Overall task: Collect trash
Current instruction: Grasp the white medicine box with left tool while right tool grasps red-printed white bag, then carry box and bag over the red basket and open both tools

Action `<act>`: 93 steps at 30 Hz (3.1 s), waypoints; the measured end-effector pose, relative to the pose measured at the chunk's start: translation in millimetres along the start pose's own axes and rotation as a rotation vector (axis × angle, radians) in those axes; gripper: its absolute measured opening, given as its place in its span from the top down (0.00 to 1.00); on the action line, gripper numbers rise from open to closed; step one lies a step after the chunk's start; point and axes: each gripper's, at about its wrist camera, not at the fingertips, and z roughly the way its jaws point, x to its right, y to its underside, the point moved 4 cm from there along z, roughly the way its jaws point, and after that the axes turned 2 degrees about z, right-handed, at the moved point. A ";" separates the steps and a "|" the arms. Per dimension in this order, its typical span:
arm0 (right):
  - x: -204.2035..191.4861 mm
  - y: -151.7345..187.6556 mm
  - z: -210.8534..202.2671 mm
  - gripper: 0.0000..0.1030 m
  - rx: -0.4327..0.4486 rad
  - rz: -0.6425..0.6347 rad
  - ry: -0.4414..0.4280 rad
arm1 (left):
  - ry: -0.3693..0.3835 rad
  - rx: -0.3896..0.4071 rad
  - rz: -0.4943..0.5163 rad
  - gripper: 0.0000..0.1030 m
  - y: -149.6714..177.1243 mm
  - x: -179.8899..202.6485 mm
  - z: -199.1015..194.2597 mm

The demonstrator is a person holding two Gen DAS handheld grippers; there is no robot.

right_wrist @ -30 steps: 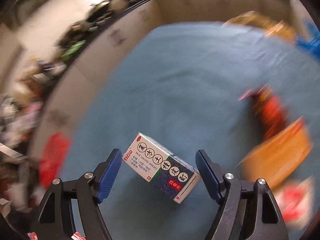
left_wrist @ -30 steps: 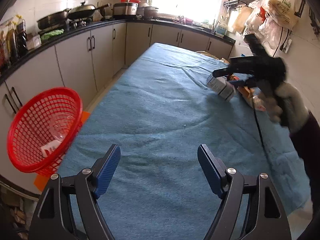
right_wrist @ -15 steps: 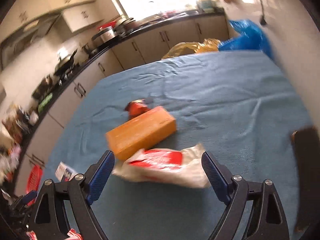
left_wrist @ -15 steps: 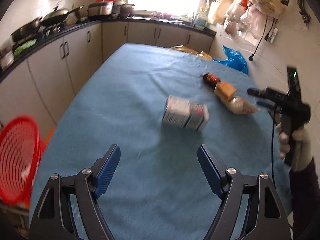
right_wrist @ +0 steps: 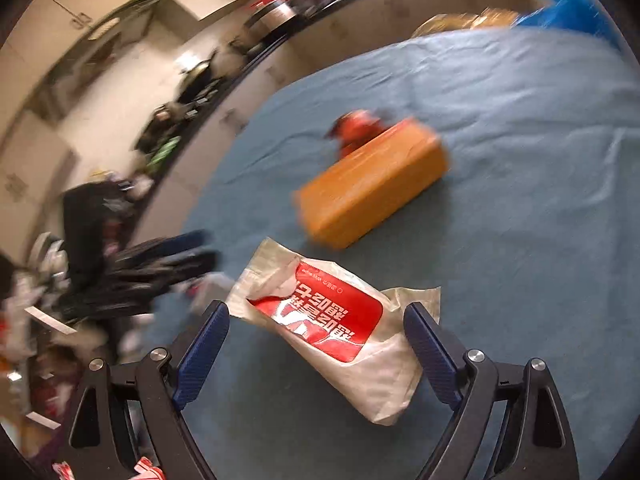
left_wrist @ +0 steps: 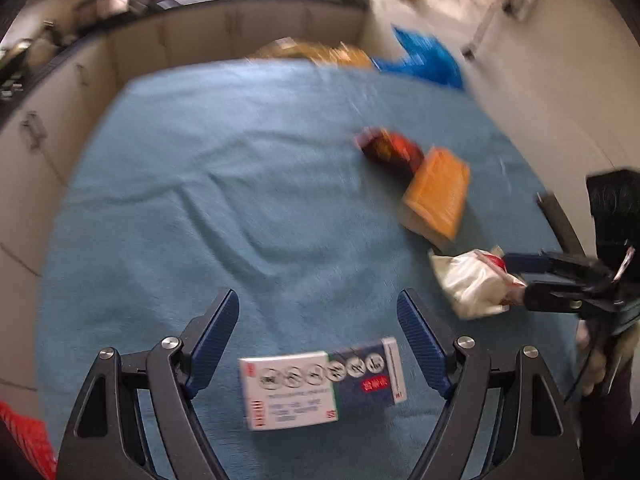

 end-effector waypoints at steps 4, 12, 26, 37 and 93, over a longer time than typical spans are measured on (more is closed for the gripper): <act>1.7 1.3 1.0 0.11 0.024 -0.007 0.046 | 0.055 -0.050 0.068 0.22 25.0 8.8 0.8; -7.1 2.7 6.9 0.10 0.055 -0.043 0.088 | 0.149 -0.086 0.172 0.22 81.6 42.4 -26.8; -18.6 10.9 14.9 0.08 0.010 -0.079 0.018 | 0.221 -0.013 0.133 0.21 128.9 49.6 -77.5; -40.3 25.6 30.6 0.06 0.022 -0.285 0.207 | 0.042 -0.023 0.262 0.21 143.7 73.6 -52.2; -261.5 107.7 103.5 0.60 -0.004 -0.478 0.212 | -0.531 0.355 -0.478 0.68 292.7 -140.5 -257.3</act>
